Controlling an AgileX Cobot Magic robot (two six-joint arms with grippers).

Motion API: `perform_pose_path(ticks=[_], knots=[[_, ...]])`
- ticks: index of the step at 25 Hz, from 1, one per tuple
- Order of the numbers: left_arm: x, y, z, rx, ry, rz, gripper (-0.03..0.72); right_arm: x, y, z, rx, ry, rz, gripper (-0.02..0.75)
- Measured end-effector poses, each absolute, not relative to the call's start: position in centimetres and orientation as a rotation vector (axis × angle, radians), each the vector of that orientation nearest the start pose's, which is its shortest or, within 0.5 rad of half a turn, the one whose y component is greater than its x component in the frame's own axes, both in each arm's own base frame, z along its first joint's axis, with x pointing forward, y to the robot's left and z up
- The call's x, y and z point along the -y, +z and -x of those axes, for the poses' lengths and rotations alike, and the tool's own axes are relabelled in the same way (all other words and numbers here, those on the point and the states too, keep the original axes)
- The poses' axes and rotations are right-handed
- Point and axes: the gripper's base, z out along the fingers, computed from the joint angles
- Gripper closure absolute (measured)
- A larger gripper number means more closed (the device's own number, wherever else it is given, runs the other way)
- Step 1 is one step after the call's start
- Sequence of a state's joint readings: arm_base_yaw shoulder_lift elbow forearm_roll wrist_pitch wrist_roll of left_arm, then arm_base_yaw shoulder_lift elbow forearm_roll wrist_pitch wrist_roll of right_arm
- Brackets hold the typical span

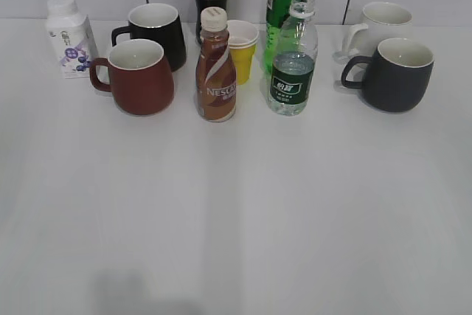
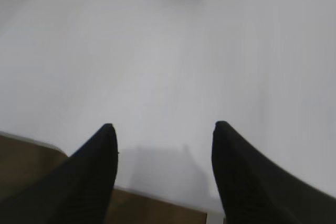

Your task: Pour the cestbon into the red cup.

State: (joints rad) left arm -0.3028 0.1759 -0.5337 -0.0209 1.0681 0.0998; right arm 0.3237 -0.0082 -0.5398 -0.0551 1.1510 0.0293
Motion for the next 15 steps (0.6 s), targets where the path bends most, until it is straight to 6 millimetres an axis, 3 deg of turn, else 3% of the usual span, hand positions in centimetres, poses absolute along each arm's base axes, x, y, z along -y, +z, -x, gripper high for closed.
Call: perform_pose_path(ticks=[15], knots=[[0.0, 28.6, 1.0, -1.999, -0.05, -0.242, 0.433, 0.6, 28.0, 0.4, -1.993, 0.159, 0.293, 0.307]])
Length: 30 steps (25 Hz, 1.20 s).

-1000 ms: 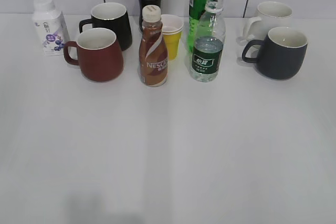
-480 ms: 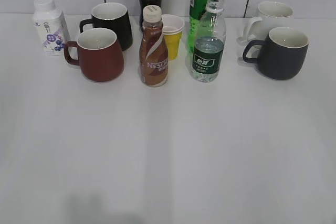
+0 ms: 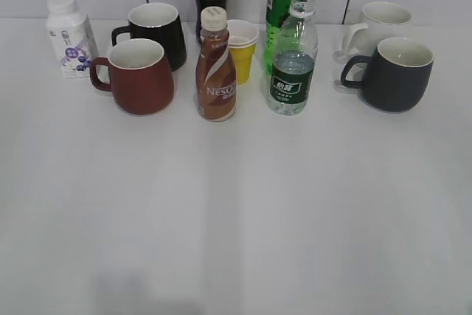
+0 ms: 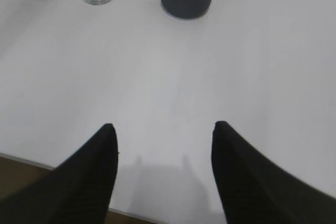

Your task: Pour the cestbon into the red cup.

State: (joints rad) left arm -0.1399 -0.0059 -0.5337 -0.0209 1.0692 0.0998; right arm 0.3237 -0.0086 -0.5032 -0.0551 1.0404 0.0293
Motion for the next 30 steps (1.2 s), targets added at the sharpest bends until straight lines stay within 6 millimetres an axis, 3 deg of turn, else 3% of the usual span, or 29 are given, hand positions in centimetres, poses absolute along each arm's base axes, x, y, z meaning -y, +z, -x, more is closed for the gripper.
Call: perform_pose_path(ticks=[13, 22, 30], knots=[[0.07, 28.58, 1.04, -2.003, -0.023, -0.2, 0.433, 0.59, 28.0, 0.42, -1.993, 0.153, 0.283, 0.307], [0.09, 28.58, 1.03, -2.005, -0.01, -0.179, 0.433, 0.46, 28.0, 0.56, -2.01, -0.017, 0.015, 0.307], [0.09, 28.59, 1.03, -2.004, -0.009, -0.178, 0.433, 0.45, 28.0, 0.57, -2.01, -0.031, -0.007, 0.307]])
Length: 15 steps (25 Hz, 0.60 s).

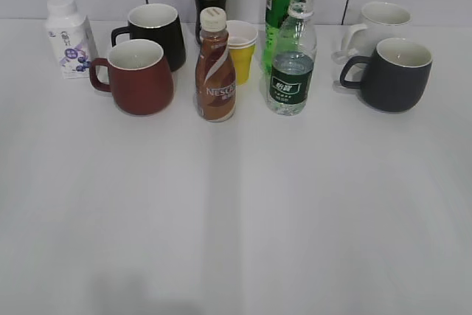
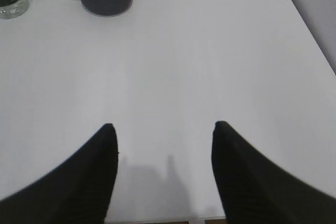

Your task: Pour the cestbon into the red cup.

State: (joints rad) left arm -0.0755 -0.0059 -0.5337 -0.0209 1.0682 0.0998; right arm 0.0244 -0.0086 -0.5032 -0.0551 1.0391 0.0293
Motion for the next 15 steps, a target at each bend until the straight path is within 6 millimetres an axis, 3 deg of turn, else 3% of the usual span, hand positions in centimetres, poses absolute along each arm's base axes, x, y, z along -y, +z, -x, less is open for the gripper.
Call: perform_pose_path(ticks=[15], knots=[[0.09, 28.59, 1.03, -2.004, -0.009, -0.177, 0.449, 0.45, 28.0, 0.57, -2.01, -0.031, -0.007, 0.307]])
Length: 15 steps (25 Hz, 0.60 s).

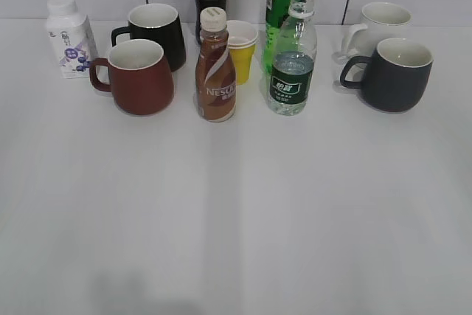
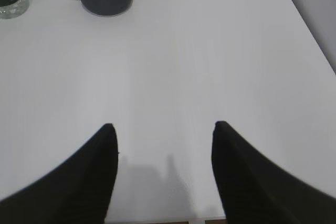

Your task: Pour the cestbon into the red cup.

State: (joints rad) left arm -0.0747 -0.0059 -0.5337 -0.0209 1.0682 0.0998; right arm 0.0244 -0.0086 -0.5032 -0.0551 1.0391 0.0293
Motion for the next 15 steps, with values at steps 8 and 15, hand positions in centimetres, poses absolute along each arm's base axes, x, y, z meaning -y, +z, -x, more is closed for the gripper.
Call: perform_pose_path(ticks=[8, 15], knots=[[0.09, 28.59, 1.03, -2.004, -0.009, -0.177, 0.45, 0.45, 28.0, 0.57, -2.01, -0.031, -0.007, 0.307], [0.09, 28.59, 1.03, -2.004, -0.009, -0.177, 0.45, 0.45, 28.0, 0.57, -2.01, -0.031, -0.007, 0.307]])
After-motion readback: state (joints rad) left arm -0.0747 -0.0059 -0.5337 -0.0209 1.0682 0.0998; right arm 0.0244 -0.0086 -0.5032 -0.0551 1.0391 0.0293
